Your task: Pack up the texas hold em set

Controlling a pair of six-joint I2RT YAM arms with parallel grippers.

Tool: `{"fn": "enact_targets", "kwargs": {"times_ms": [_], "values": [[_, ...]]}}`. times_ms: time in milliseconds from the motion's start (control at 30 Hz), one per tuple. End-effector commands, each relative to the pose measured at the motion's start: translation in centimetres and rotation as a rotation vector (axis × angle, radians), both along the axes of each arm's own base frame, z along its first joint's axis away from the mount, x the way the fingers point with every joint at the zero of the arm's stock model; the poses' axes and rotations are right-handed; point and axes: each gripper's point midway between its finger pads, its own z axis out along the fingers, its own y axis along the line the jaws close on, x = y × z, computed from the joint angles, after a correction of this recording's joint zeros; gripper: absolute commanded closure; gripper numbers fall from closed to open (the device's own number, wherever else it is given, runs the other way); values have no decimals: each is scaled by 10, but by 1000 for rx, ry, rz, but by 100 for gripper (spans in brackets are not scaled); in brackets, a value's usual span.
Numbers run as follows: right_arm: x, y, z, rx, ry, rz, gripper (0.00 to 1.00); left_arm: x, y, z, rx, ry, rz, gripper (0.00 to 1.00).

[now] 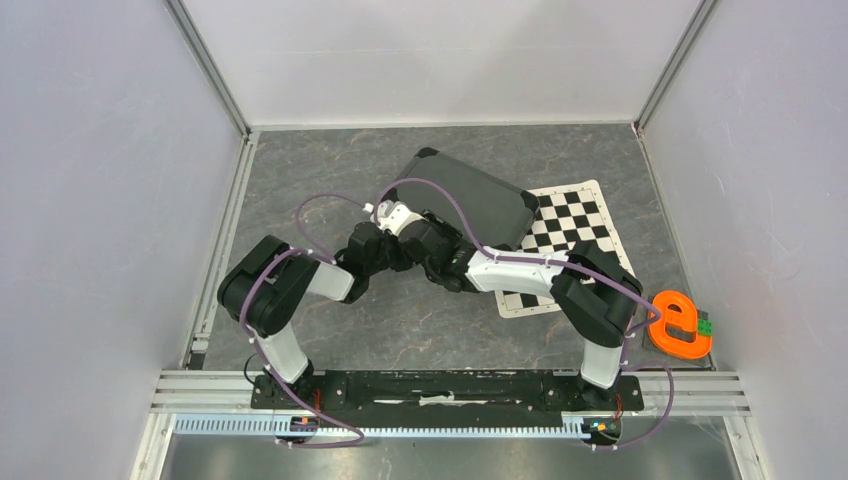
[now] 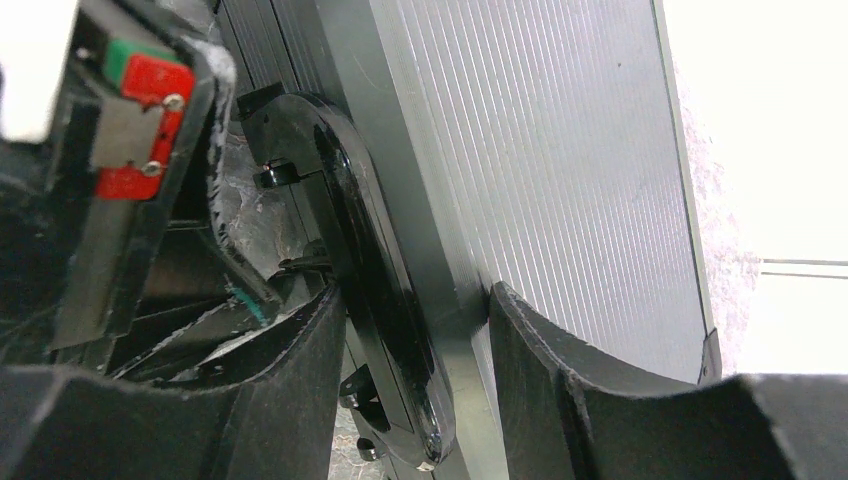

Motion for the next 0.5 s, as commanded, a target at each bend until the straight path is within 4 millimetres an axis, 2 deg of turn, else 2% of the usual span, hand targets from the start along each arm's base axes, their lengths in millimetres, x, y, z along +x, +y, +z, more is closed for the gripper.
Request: {"fn": "enact_targets", "kwargs": {"times_ms": [0, 467], "values": [[-42, -59, -94, -228, 301, -30, 51, 0, 4, 6, -6, 2, 40, 98], [-43, -59, -98, -237, 309, -26, 52, 14, -4, 10, -7, -3, 36, 98]]}}
